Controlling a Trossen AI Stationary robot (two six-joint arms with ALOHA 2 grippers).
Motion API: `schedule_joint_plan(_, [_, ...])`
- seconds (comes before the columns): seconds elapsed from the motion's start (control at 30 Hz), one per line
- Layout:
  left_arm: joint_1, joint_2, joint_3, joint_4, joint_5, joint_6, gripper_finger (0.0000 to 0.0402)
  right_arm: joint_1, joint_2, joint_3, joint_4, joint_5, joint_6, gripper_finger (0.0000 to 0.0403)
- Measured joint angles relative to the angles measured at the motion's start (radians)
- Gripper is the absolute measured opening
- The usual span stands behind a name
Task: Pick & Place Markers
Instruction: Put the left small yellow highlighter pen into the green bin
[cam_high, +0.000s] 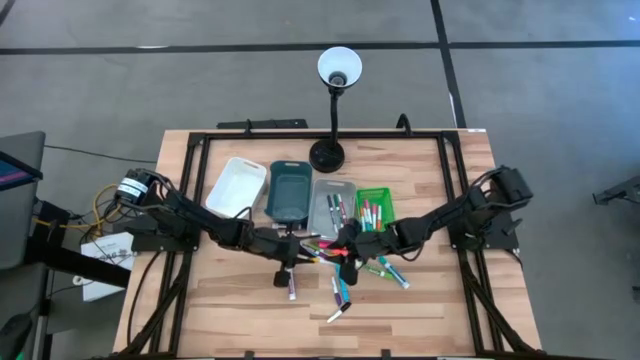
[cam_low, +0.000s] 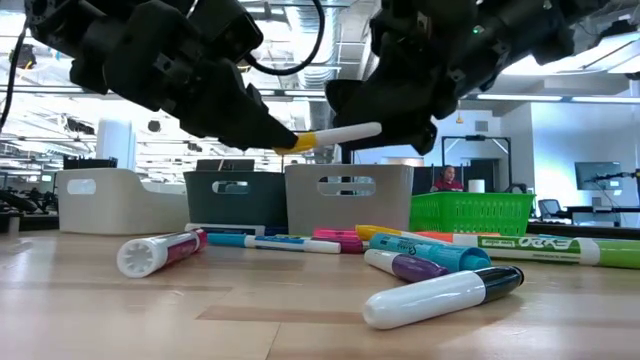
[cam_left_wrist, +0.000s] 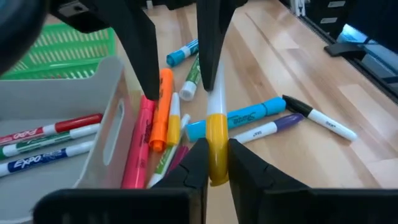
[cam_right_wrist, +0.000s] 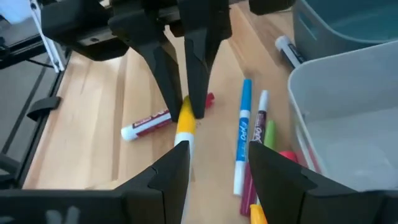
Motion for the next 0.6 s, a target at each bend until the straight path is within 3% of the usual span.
schedule_joint_plan(0.6, [0.001, -0.001, 0.001, 0.008, -0.044, 0.026, 0.0041, -0.014, 0.024, 0.0, 0.077, -0.04, -0.008, 0.0156])
